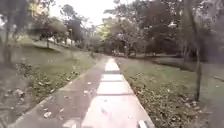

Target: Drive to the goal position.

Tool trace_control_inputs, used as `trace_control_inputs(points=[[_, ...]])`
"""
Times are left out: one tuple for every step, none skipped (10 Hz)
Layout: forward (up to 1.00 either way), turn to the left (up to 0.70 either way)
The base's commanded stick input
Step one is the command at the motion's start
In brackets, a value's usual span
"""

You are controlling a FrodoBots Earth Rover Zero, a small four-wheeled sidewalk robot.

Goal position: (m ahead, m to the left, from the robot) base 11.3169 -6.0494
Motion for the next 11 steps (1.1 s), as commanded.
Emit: trace_control_inputs(points=[[1.0, 0.0], [1.0, 0.0], [1.0, 0.0], [1.0, 0.0], [1.0, 0.0], [1.0, 0.0], [1.0, 0.0], [1.0, 0.0], [1.0, 0.0], [1.0, 0.0], [1.0, 0.0]])
